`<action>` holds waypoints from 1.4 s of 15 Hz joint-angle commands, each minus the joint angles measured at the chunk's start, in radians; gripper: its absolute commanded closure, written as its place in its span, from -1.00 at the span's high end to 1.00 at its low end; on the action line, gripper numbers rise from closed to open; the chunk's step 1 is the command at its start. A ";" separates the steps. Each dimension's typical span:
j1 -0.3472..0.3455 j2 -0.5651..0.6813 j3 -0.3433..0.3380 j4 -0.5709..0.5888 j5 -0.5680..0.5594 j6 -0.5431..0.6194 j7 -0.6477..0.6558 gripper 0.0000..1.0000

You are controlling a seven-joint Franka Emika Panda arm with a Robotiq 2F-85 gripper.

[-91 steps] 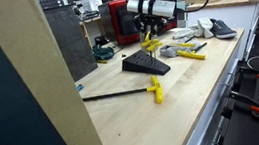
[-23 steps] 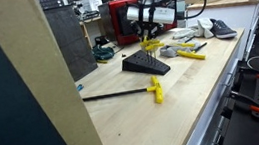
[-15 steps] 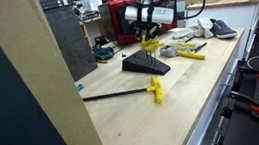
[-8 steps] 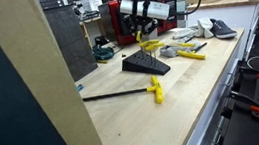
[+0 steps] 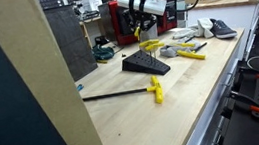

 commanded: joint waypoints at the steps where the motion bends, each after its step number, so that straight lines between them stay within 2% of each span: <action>1: -0.020 -0.011 0.004 0.002 -0.095 0.012 0.172 -0.92; 4: -0.039 0.002 0.007 0.011 -0.218 -0.015 0.286 -0.92; 7: -0.039 0.015 0.009 0.013 -0.267 -0.060 0.357 -0.92; 15: -0.014 0.024 0.037 0.040 -0.248 -0.083 0.427 -0.92; 21: 0.006 0.030 0.063 0.046 -0.185 -0.066 0.403 -0.92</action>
